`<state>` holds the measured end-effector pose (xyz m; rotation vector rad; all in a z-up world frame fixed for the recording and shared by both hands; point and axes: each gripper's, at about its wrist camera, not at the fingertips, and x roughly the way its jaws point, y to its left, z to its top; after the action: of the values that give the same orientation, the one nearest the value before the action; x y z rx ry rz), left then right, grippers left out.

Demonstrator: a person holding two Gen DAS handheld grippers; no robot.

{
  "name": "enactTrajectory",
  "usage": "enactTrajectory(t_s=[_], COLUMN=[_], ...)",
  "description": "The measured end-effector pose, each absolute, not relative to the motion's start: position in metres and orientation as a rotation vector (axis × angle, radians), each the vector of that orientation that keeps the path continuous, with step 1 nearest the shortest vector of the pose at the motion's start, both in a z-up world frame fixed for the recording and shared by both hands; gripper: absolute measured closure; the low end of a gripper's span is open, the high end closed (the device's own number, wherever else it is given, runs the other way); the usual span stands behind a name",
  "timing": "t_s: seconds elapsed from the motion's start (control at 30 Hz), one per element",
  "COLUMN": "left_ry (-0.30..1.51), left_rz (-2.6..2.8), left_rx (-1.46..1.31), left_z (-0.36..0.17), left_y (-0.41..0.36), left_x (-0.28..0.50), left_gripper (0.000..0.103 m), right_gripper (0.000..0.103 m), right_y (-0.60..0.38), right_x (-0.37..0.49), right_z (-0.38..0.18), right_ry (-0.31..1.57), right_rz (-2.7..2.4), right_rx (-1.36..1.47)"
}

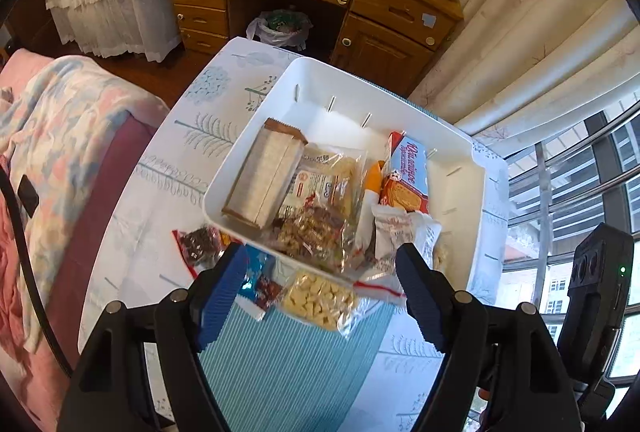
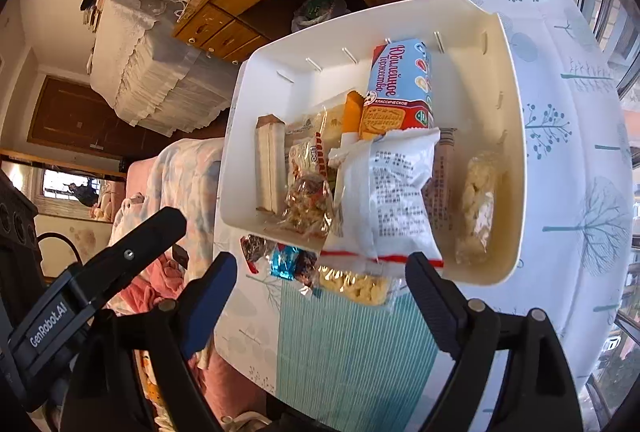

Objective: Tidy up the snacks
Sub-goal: 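Lower and release the brown-filled packet in the basket with left tool while right tool releases white bag, then withdraw both open tools from the basket toward the remaining packets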

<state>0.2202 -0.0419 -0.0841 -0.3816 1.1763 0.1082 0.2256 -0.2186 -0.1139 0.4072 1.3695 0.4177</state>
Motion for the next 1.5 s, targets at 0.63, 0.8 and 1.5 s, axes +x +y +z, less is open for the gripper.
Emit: enactTrajectory(t_s=[0.63, 0.8, 1.5], left_ry=[1.138, 1.165, 1.280], left_rz=[0.095, 0.086, -0.184], left_rx=[-0.408, -0.437, -0.288], left_z=[-0.071, -0.087, -0.118], left_y=[-0.008, 0.008, 0.077], left_x=[0.130, 0.114, 0.123], left_gripper=[0.026, 0.026, 0.023], right_gripper=[0.012, 0.012, 0.013], right_y=[-0.192, -0.190, -0.156], right_x=[0.150, 0.134, 0.082], right_z=[-0.092, -0.097, -0.112], right_ry=[1.349, 1.333, 1.202], right_rz=[0.470, 0.438, 0.094], right_rx=[0.309, 0.302, 0.350])
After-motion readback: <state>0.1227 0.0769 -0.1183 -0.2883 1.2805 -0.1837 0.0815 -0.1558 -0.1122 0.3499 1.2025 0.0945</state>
